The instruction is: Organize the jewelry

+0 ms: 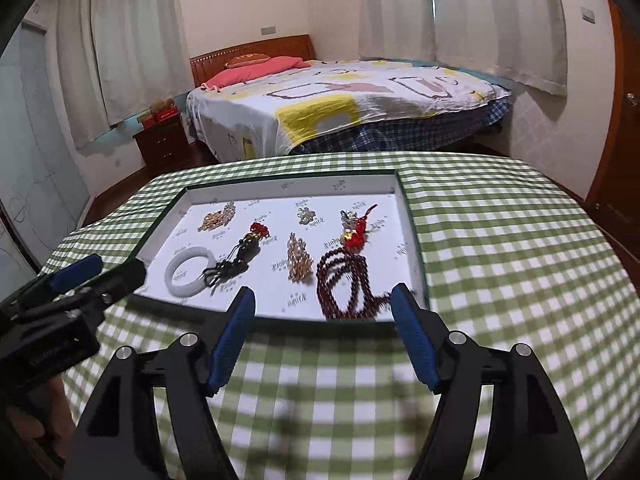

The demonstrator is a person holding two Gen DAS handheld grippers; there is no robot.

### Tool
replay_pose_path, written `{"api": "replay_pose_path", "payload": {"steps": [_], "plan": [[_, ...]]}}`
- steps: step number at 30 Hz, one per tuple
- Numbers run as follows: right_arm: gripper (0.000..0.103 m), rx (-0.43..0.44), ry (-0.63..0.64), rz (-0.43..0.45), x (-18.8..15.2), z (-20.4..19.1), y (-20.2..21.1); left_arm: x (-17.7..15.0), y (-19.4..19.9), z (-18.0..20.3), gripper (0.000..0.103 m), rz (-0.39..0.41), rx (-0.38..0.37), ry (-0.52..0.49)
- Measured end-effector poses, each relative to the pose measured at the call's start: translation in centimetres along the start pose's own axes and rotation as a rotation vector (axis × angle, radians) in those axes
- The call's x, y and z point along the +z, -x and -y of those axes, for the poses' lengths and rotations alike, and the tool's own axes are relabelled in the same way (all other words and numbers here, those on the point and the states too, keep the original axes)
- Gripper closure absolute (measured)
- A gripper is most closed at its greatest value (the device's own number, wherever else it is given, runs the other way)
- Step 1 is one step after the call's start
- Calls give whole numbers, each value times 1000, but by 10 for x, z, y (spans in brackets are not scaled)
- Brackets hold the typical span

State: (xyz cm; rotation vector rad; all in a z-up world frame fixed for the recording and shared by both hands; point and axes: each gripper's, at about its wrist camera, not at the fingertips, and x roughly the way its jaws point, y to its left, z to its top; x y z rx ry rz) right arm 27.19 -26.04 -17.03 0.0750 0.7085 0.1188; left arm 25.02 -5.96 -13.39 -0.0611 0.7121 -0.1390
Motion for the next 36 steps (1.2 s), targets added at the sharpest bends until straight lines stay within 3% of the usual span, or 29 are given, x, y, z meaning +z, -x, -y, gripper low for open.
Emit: {"api": "replay_pose_path", "payload": {"steps": [1,16,30,36], "plan": [[35,-3,0,5,-1,0,8,-1,10,0,17,5,8,-1],[30,14,52,142,-6,-22,132,-13,153,-10,10,155,78,22],[30,-1,78,242,-14,-25,210,-28,242,-20,10,252,118,44],[29,-4,88,266,-18,-26,222,-31,256,-19,9,272,127,41]]}}
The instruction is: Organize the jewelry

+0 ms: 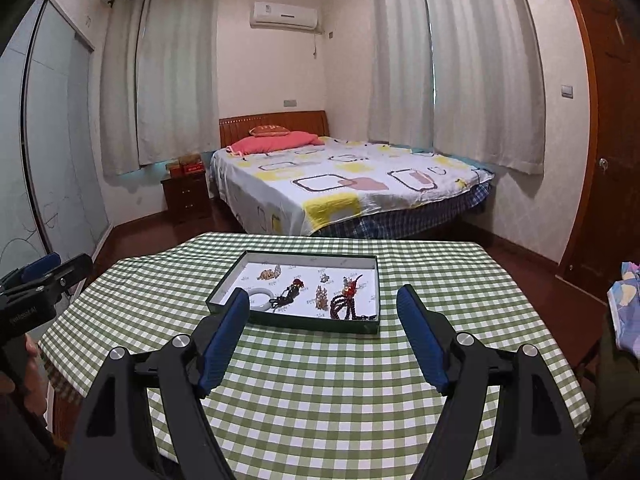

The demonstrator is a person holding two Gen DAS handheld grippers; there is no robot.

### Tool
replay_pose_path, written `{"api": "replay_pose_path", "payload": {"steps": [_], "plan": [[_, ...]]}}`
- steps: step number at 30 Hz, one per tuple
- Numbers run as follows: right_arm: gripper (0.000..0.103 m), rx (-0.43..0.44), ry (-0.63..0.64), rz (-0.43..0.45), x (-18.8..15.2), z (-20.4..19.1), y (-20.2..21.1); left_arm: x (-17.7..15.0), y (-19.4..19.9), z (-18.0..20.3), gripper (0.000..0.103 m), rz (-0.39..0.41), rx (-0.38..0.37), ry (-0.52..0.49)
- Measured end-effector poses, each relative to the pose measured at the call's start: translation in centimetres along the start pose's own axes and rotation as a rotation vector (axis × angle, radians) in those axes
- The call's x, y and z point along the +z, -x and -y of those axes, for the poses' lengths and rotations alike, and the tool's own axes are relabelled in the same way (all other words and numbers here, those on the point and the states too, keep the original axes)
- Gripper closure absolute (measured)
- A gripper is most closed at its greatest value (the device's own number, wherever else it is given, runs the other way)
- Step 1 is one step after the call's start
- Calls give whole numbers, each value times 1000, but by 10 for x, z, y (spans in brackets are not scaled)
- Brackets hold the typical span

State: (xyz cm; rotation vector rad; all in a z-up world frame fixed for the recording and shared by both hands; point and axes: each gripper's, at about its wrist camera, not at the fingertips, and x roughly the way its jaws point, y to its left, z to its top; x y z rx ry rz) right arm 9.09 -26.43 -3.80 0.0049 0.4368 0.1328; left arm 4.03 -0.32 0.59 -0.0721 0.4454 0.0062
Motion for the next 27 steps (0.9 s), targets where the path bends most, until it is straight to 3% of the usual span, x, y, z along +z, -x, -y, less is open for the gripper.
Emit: {"api": "replay_pose_path", "payload": {"steps": [27], "plan": [[29,-16,-6,18,-1,0,13,-6,6,-2,9,-2,14,-1]]}}
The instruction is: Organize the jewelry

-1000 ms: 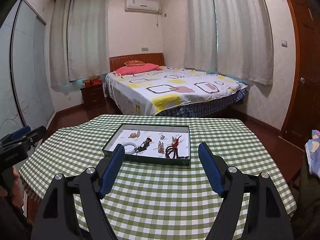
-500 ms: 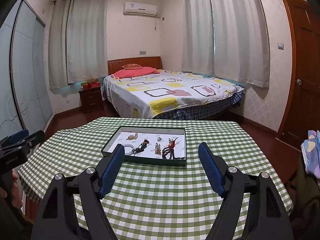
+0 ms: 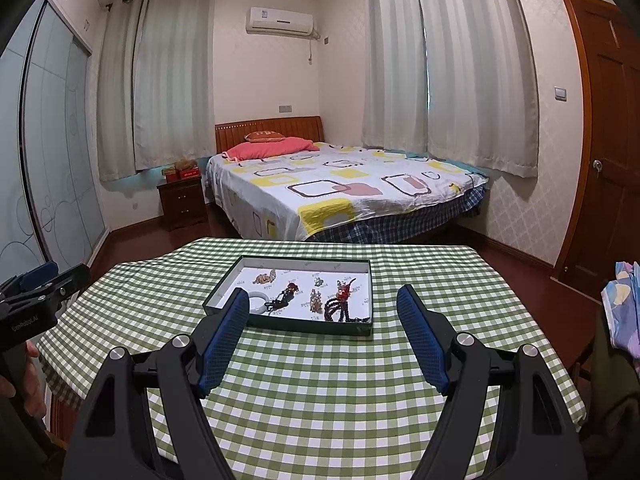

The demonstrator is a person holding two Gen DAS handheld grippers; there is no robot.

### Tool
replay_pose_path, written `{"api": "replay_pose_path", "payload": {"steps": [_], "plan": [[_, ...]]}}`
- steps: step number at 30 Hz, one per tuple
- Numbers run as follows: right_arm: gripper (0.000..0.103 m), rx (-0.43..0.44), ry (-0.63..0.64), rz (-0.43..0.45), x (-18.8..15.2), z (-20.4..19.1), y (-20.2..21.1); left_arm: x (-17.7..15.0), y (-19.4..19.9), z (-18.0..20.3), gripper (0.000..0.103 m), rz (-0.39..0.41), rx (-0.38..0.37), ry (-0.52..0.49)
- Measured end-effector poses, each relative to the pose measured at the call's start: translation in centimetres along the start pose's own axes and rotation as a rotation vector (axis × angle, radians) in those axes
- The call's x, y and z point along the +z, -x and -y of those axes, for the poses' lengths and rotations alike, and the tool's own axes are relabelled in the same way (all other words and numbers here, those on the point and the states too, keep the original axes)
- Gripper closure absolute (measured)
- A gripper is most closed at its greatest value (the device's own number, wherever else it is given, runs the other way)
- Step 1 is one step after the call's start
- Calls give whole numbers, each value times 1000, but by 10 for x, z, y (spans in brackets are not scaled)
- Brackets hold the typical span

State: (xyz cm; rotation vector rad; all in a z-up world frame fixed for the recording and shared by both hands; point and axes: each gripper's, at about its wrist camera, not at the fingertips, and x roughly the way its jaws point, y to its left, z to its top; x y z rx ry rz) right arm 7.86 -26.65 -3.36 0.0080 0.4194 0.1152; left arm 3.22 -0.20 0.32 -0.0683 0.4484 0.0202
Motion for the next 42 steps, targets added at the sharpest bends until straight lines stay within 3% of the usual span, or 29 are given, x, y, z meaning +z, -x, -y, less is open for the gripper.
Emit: {"api": "replay_pose_path", "payload": {"steps": [21,29,42], "plan": [[29,6,5,-5,-1,-3,-1,-1,-1,-3,9,1,7,6],[29,6,5,-6,-1,-4,-1,0,1,-1,9,22,43,-18],[29,6,5,-6,-1,-4,-1,1,4,1,4,36,21,-6]]}}
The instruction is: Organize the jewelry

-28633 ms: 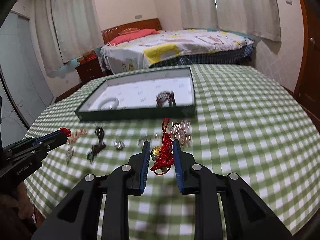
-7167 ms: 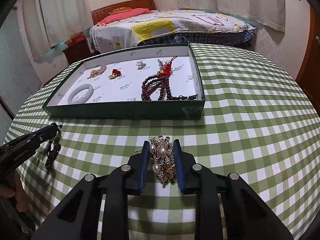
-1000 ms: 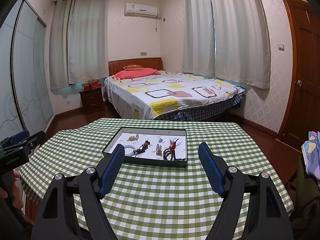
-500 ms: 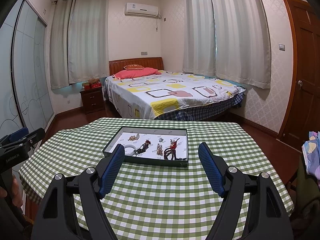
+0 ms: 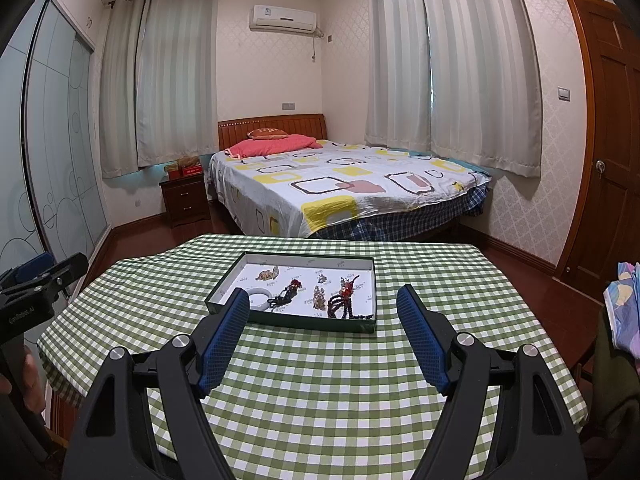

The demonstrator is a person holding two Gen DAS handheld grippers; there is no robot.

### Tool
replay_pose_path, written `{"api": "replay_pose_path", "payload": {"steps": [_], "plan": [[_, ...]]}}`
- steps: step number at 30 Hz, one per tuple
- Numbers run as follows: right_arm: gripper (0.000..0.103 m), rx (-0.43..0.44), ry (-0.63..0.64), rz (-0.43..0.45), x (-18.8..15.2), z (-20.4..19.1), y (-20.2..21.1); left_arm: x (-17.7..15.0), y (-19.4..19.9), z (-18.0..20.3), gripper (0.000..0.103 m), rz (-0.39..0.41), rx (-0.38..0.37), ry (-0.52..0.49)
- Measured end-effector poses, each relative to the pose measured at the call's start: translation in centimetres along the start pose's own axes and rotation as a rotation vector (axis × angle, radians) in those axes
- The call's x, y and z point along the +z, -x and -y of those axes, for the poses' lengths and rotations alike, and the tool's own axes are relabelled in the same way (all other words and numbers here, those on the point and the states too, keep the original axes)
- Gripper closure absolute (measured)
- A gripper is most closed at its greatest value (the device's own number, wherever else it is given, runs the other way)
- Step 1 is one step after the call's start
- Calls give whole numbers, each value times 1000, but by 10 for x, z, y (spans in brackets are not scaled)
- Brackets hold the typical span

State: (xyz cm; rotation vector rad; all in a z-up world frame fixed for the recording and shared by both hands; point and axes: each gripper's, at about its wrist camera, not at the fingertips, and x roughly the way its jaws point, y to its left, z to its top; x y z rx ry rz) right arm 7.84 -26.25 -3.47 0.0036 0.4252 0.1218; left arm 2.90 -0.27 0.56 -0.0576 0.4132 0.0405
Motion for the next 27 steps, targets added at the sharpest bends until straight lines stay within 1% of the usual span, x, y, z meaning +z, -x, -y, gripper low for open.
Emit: {"api": "replay_pose_path", "payload": {"steps": [4,9,17,27], "plan": [[29,0,-1,0,0,0,0,0,0,3,4,6,2,-12],[29,0,-1,0,0,0,0,-1,1,6,4,9,28,-27],[29,0,-1,-1,0,0,0,-2,-3,3,4,-12,4,-5],[29,0,0,0,1,0,0,-4,-4,2,4,-15,-16,2]]}}
